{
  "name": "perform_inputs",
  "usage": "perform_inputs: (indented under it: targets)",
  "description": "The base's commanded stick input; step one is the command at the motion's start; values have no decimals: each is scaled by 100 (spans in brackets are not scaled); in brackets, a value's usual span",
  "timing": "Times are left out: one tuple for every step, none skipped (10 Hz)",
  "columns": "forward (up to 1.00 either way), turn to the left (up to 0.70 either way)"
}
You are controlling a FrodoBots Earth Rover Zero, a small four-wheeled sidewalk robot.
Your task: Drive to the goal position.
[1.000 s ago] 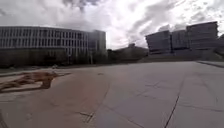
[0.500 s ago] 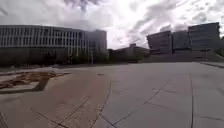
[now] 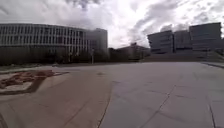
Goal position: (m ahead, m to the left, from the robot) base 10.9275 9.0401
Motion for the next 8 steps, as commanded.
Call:
perform_inputs:
  targets:
    - [70,1]
    - [70,1]
    - [70,1]
    - [70,1]
    - [70,1]
    - [70,1]
    - [70,1]
    - [70,1]
